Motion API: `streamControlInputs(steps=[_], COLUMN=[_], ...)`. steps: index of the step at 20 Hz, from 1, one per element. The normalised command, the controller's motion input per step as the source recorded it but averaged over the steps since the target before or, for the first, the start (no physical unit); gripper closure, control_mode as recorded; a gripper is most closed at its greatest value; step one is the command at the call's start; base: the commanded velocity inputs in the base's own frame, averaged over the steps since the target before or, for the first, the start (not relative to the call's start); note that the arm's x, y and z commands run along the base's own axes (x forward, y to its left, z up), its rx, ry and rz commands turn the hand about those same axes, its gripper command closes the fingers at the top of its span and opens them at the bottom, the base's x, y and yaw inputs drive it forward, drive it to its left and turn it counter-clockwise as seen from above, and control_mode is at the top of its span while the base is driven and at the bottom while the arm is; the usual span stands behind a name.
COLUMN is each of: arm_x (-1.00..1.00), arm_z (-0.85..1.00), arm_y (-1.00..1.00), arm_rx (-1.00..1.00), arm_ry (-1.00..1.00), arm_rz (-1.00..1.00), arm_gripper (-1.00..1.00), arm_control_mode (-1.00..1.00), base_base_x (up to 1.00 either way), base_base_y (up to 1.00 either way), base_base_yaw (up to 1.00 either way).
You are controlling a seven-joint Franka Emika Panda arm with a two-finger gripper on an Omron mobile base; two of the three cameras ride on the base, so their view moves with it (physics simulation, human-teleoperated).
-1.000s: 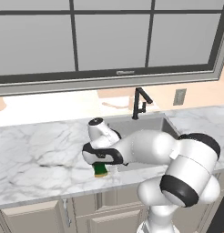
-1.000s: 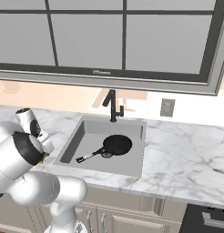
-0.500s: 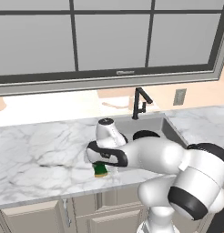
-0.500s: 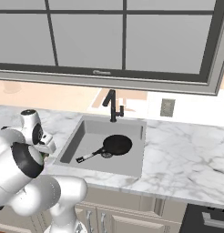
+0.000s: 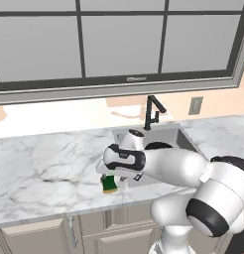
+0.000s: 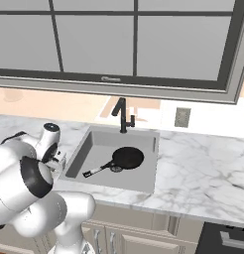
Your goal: Pick the pan and sponge and place them into the sink. Then turn on the water.
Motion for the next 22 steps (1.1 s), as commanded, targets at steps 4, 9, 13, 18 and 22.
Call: streamControlInputs(steps=[4, 9, 13, 18, 22], arm_x=[0.14, 0.14, 0.0, 0.0, 0.0], arm_z=[-0.1, 0.0, -0.06, -0.35, -0.61], arm_y=[0.1, 0.2, 0.24, 0.19, 0.21], arm_rx=[0.18, 0.14, 0.08, -0.01, -0.17], arm_ry=[0.0, 0.0, 0.0, 0.01, 0.02], arm_rz=[0.05, 0.05, 0.1, 0.15, 0.18], arm_gripper=[-1.0, -1.0, -1.0, -1.0, -1.0], arm_control_mode=[-1.0, -1.0, -1.0, -1.0, -1.0], base_base_x=[0.0, 0.0, 0.0, 0.0, 0.0], base_base_y=[0.0, 0.0, 0.0, 0.0, 0.0], base_base_yaw=[0.0, 0.0, 0.0, 0.0, 0.0])
